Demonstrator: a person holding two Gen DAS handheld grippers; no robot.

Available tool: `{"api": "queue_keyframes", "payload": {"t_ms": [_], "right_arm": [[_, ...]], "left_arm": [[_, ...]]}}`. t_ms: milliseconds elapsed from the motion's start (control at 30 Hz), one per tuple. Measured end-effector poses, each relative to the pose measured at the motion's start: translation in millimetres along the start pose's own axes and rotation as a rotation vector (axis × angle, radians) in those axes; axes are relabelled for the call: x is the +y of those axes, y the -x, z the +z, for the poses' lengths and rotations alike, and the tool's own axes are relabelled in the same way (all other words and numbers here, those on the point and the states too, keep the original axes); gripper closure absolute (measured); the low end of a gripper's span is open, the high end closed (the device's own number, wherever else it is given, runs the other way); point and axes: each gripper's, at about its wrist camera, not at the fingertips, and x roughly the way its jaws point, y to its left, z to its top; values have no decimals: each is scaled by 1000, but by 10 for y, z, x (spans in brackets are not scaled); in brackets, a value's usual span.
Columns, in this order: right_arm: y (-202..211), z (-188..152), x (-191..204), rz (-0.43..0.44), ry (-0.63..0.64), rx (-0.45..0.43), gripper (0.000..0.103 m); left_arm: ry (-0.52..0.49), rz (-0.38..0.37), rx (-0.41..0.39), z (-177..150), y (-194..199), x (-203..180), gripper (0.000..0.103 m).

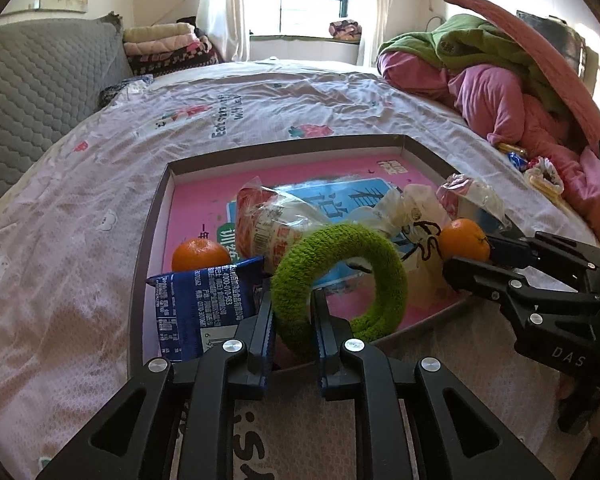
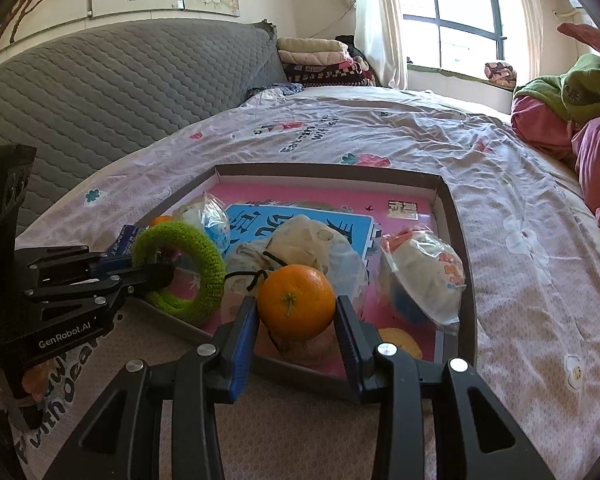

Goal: Organize objects
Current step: 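Lower the green ring into the tray and open the left tool while the right tool releases the orange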

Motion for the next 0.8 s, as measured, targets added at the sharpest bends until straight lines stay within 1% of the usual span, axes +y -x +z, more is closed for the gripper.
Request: {"api": "queue_keyframes", "payload": {"t_ms": [200, 300, 500, 800], "right_arm": [[22, 9, -10, 10, -13, 10, 64], [34, 3, -50, 31, -41, 16, 64], [58, -3, -53, 32, -41, 20, 64], [97, -9, -68, 27, -41, 17, 64]], "left_arm": [[-1, 3, 2, 0, 15, 2, 84], [-1, -2, 4, 1, 23, -1, 83], [0, -2, 6, 2, 30, 1, 81], [-5, -10, -2, -14, 85, -23, 68]]}}
